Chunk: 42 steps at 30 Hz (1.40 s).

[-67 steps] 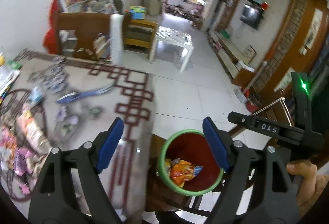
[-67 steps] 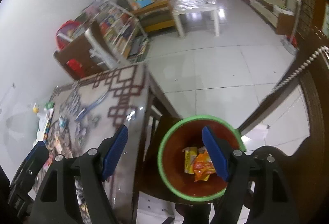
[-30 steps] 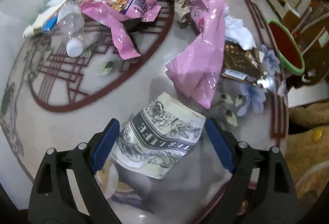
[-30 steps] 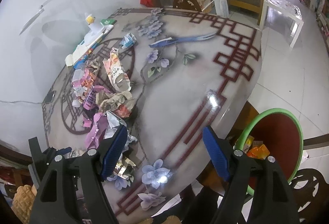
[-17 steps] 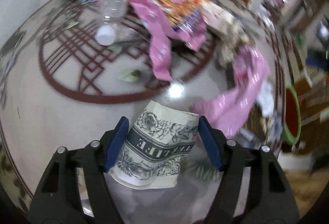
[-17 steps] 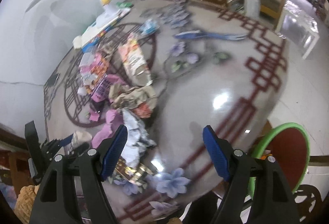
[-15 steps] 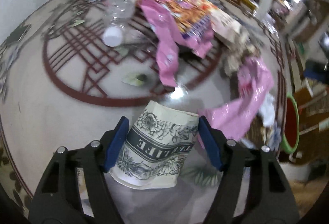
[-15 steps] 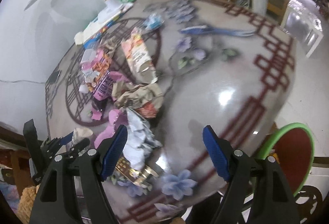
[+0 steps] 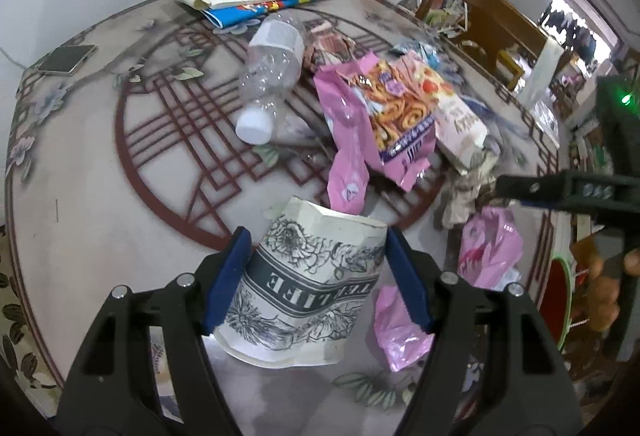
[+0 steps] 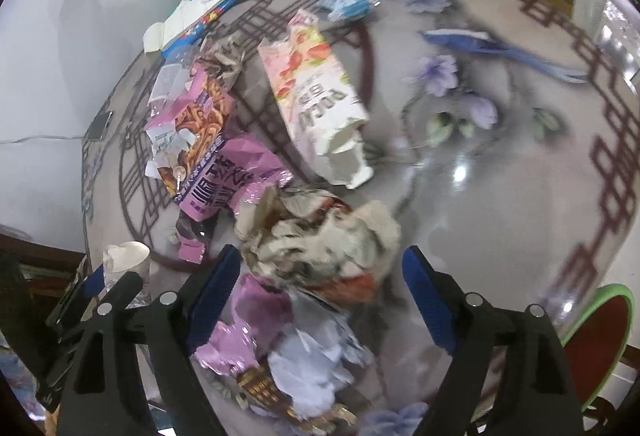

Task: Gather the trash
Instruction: 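Grasp the white printed paper cup with the left tool while the right tool grasps crumpled paper, then lift the paper cup and crumpled paper above the table with both tools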

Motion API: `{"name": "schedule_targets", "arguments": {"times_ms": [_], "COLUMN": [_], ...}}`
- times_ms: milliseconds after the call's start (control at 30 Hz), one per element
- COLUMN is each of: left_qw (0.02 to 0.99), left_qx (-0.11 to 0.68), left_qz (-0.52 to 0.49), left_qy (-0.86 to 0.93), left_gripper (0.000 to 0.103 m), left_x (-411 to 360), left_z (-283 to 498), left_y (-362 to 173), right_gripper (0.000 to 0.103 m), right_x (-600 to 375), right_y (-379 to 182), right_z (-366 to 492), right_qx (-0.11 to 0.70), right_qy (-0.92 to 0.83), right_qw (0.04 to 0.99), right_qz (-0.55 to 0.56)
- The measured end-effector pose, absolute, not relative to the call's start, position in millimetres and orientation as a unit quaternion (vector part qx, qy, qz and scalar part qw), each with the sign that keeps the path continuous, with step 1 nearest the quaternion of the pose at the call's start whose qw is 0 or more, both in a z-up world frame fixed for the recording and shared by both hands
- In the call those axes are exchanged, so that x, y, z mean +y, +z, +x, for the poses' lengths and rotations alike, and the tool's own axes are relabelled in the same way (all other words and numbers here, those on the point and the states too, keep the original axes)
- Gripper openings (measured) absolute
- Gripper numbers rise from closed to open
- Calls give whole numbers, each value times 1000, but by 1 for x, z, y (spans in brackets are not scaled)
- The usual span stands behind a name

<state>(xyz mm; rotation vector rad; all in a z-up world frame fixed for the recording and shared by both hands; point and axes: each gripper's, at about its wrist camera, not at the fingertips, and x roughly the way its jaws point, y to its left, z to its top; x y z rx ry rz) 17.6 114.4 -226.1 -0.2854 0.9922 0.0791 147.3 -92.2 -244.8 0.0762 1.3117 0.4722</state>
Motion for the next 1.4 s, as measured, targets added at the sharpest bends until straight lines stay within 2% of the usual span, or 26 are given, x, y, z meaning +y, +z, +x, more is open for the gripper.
{"name": "schedule_targets", "arguments": {"times_ms": [233, 300, 367, 467, 1167, 1400], "left_qw": [869, 869, 871, 877, 928, 941], "left_qx": [471, 470, 464, 451, 353, 321], "left_qz": [-145, -148, -154, -155, -119, -105], "left_qy": [46, 48, 50, 55, 11, -5], "left_gripper": [67, 67, 67, 67, 67, 67], "left_x": [118, 118, 119, 120, 70, 39], "left_z": [25, 27, 28, 29, 32, 23], "left_y": [-222, -221, -218, -210, -119, -87], "right_gripper": [80, 70, 54, 48, 48, 48], "right_x": [-80, -81, -81, -82, -133, -168], "right_y": [-267, -268, -263, -252, -117, -95], "right_z": [161, 163, 164, 164, 105, 80], "right_qx": [624, 622, 615, 602, 430, 395], "right_qy": [214, 216, 224, 233, 241, 221], "right_qw": [750, 752, 756, 763, 868, 889], "right_qz": [32, 36, 34, 32, 48, 62]}}
